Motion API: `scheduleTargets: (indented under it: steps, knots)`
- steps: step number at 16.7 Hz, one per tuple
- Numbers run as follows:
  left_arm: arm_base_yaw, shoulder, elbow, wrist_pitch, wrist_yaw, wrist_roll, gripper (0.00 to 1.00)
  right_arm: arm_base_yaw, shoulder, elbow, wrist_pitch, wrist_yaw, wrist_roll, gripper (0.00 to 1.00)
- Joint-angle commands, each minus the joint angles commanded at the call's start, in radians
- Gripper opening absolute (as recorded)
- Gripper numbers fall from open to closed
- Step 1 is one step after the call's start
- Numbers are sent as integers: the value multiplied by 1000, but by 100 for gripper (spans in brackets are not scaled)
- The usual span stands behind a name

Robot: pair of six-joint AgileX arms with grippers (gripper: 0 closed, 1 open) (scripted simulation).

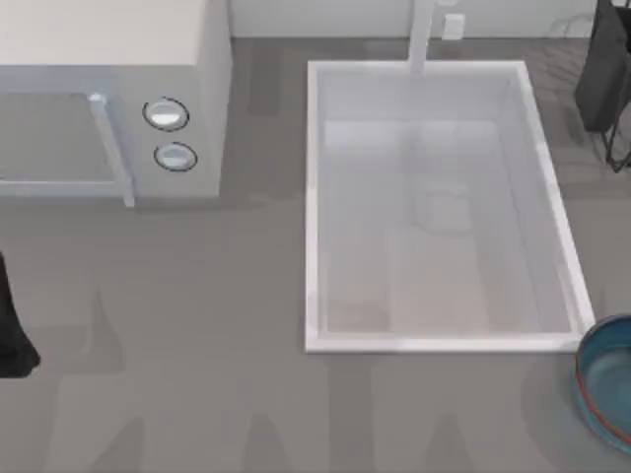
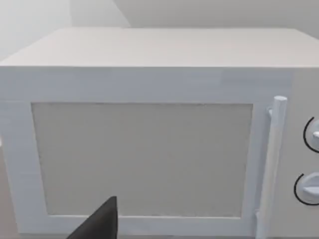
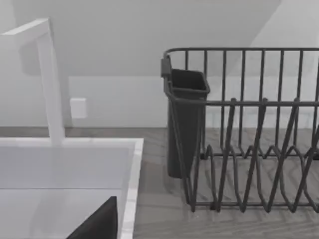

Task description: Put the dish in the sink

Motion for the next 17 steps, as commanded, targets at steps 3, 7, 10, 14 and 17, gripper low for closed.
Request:
scheduleTargets:
  steps: [3, 7, 10, 14, 17]
  knots:
    - [0, 0, 0, 0, 0, 0, 100, -1, 12, 12, -12, -1, -1, 100]
    - [0, 0, 0, 0, 0, 0, 100, -13, 163, 153, -157, -2, -11, 100]
    - [0, 0, 0, 0, 0, 0, 100, -31, 387, 322, -353, -1, -26, 100]
    - [0, 0, 0, 0, 0, 0, 100, -56, 771, 567, -661, 4, -52, 100]
    - [0, 0, 0, 0, 0, 0, 100, -74, 1040, 742, -876, 6, -70, 100]
